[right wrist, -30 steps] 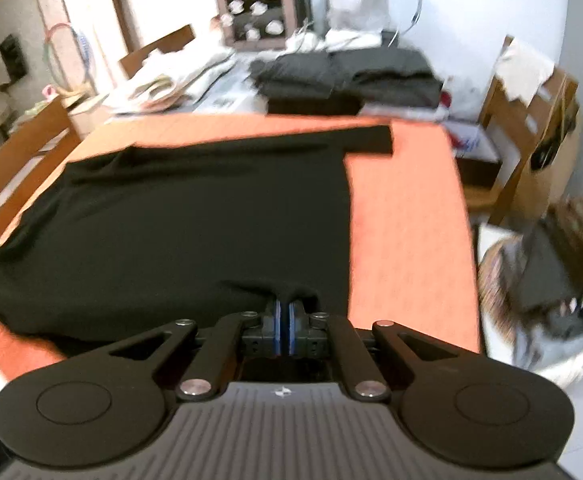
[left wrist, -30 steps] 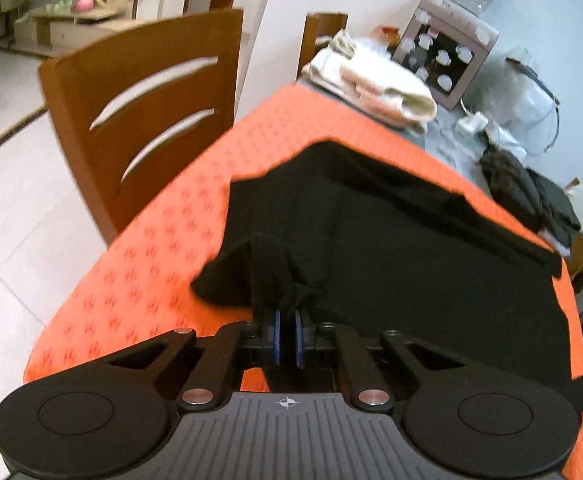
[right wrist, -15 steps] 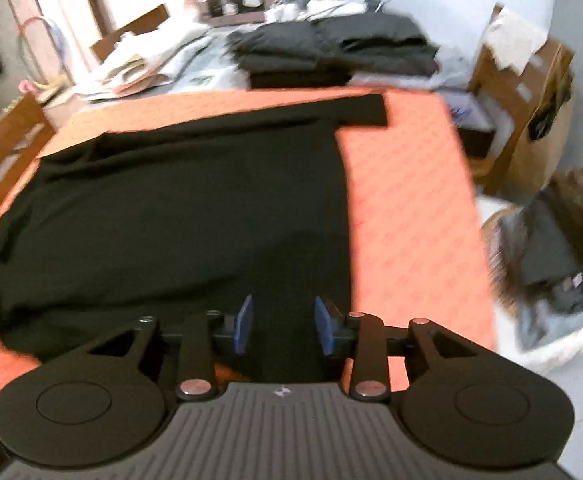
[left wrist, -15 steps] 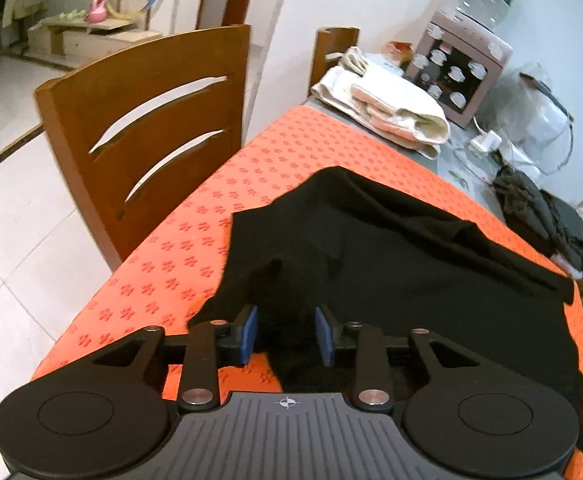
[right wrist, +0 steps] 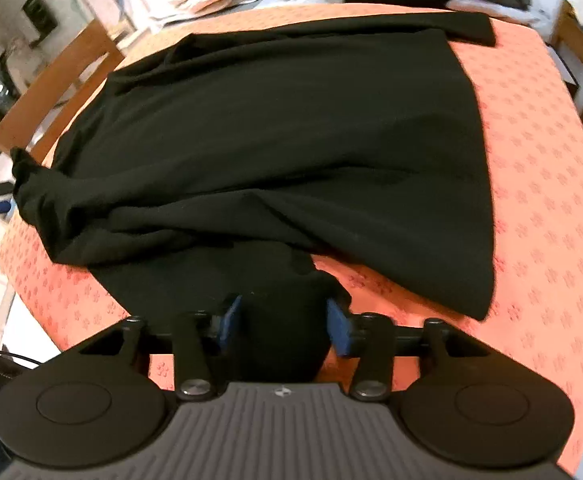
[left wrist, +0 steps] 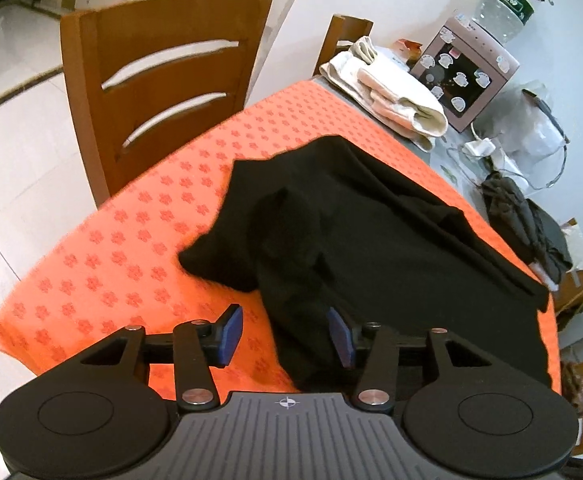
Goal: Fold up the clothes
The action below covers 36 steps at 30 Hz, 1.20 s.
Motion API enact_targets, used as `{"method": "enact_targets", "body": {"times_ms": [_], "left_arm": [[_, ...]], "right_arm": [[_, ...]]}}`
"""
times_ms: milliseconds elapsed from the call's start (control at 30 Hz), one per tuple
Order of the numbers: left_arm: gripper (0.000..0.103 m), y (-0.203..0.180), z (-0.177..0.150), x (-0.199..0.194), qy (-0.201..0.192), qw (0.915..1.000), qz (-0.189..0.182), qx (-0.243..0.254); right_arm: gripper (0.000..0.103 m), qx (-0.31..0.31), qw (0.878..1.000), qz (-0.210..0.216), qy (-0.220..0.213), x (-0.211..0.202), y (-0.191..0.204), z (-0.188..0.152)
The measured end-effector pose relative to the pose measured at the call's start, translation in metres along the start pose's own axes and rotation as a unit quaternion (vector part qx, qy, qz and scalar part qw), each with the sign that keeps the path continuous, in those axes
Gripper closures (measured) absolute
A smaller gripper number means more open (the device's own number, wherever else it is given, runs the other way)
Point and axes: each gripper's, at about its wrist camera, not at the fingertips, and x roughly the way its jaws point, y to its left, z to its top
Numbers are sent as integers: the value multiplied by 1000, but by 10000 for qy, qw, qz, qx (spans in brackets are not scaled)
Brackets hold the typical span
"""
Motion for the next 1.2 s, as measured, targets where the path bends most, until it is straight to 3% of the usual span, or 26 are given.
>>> {"method": "enact_targets", "body": {"times_ms": [33,133,167,200,267,567,800,967,1033,1200], "left_arm": [[51,-2,-1,2,6,10000,-7,-25],[53,-4,-4,9,-3,9998,42,-184],[59,-4,-4,12,15,9996,61,-267],[77,-3,-4,13,29,9994,71,-332],[96,-2,-5,16,49,9990,85,-440],[99,11,-3,-15,109,9993,-345,71],[99,27,-17,-38,392,9938,-764,709],[99,40,-36,-43,765,9877,-876,1048],[99,46,-43,-41,900,9861,-822,1126],[98,56,-51,-37,986,9850,-622,1273]], "right_arm": [[94,-31,10000,61,12,0,1,1],[95,-50,9998,164,-75,-8,4,-1],[96,-30,9997,197,-106,-13,6,-3],[96,-12,9997,214,-146,-18,8,-5],[96,22,9995,200,-262,-32,16,-12],[97,545,9961,-259,-648,-102,58,-77],[97,1245,9884,-776,-383,-124,105,-181],[93,1777,9801,-874,-111,-118,130,-245],[85,1760,9801,-921,-14,-114,134,-254],[80,1483,9824,-1130,-125,-118,130,-245]]}}
